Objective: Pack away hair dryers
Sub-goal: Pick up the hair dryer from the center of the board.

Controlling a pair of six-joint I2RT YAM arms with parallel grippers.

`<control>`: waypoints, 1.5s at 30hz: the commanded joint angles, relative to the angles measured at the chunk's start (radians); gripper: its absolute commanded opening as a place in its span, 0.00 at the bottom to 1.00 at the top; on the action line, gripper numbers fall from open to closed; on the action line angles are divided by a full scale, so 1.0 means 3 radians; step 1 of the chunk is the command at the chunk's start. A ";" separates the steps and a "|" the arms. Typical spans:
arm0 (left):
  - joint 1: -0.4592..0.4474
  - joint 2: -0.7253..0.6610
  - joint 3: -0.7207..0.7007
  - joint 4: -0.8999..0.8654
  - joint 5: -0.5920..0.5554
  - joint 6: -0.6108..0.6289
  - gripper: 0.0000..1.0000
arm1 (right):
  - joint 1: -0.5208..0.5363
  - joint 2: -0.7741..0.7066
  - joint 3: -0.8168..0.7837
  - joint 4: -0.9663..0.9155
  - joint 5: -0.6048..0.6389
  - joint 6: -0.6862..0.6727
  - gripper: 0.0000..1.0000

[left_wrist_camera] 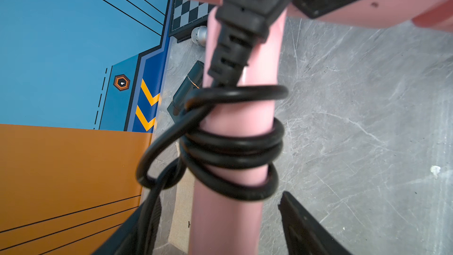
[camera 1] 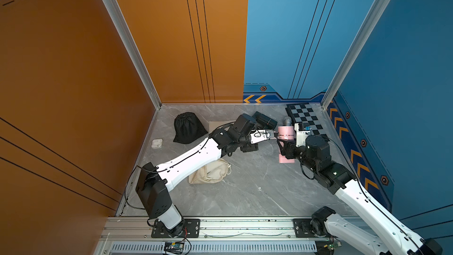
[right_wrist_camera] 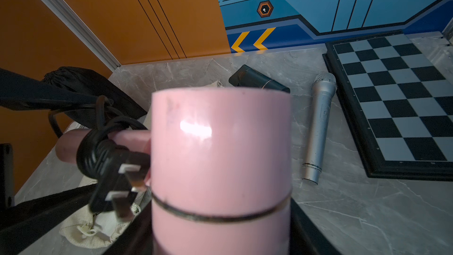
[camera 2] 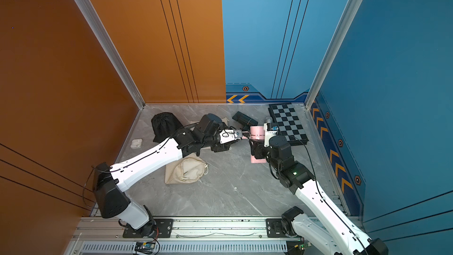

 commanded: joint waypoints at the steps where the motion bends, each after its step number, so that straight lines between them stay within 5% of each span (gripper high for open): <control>1: 0.0030 0.0059 0.0098 -0.0130 -0.0009 0.0046 0.69 | 0.0027 -0.0045 0.0204 0.0290 -0.0049 0.0107 0.43; 5: 0.0030 0.0046 0.0116 -0.0131 -0.0043 -0.0016 0.48 | 0.0026 -0.0030 0.0224 0.0290 -0.0058 0.0116 0.43; 13: -0.0021 -0.0023 0.0102 -0.0130 -0.0106 -0.0087 0.22 | 0.0023 0.0035 0.0245 0.0285 -0.0095 0.0143 0.43; 18: -0.0048 -0.0092 0.0088 -0.0124 -0.0145 -0.0137 0.19 | 0.0010 0.0058 0.0255 0.0269 -0.0165 0.0163 0.46; 23: -0.0050 -0.0190 -0.0003 -0.0019 -0.0171 -0.0146 0.17 | -0.0043 0.0075 0.0291 0.0259 -0.0392 0.0190 0.67; 29: -0.0055 -0.0249 -0.0089 0.0046 -0.0270 -0.0113 0.17 | -0.0242 0.0073 0.0333 0.0165 -0.0688 0.0181 0.80; 45: 0.0021 -0.0513 -0.0269 0.0310 -0.0199 -0.0220 0.16 | -0.1037 0.0259 0.0085 0.0846 -0.2366 0.0519 0.88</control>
